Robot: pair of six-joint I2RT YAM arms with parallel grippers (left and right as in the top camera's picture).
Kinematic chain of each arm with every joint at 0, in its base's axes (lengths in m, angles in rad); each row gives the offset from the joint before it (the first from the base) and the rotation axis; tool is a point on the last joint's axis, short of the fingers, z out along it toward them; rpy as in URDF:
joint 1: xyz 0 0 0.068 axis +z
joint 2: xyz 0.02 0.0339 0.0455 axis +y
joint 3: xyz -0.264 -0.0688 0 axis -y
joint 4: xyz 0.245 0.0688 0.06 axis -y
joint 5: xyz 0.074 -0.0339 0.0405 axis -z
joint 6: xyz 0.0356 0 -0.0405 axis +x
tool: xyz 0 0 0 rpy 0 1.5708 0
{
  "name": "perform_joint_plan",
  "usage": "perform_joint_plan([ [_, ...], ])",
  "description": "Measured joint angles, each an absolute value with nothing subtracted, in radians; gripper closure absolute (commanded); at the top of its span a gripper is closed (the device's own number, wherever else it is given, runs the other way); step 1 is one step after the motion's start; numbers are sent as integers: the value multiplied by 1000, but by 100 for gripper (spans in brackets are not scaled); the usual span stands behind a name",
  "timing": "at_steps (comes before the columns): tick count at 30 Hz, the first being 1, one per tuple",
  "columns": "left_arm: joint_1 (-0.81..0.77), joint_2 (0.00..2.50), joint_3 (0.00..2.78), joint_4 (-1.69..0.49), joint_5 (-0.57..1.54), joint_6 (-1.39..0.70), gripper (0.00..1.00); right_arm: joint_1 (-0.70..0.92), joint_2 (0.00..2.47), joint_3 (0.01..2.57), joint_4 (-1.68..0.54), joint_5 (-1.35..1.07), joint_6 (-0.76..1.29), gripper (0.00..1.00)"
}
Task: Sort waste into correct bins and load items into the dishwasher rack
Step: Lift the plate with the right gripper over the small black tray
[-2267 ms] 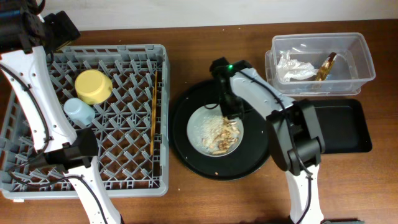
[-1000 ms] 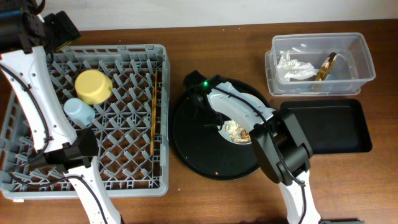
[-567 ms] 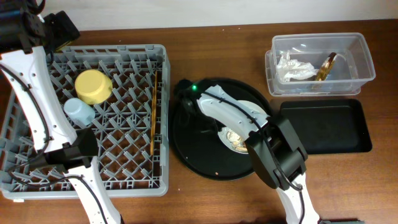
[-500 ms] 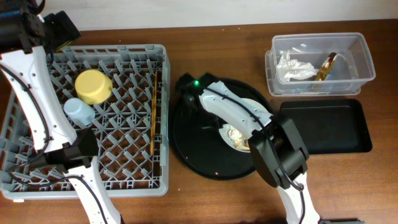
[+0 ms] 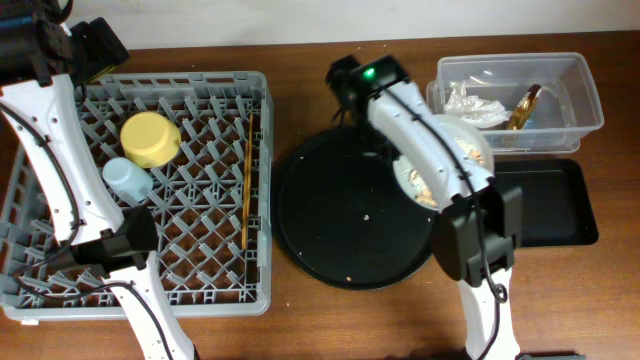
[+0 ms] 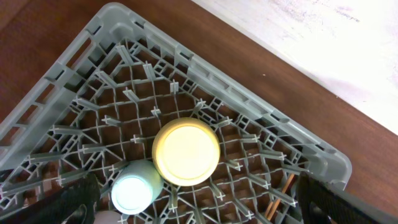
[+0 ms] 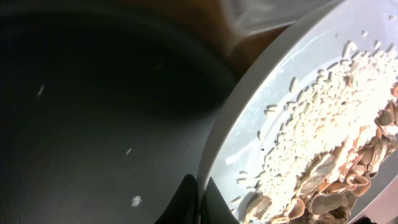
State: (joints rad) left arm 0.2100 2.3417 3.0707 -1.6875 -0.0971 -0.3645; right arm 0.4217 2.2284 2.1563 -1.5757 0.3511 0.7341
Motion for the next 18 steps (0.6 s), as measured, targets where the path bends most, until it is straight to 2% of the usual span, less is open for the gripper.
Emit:
perform_joint_plan([
  [6,210,2341,3070,-1687,-97,-365,1,142,2228,2261,-1635,314,730,96],
  [13,210,2341,3070,-1687,-97,-364,1,-236,2228,2261,-1615,41,599,96],
  [18,210,2341,3071,-1687,-97,-364,1,-337,2228,2261,-1584,-81,529,96],
])
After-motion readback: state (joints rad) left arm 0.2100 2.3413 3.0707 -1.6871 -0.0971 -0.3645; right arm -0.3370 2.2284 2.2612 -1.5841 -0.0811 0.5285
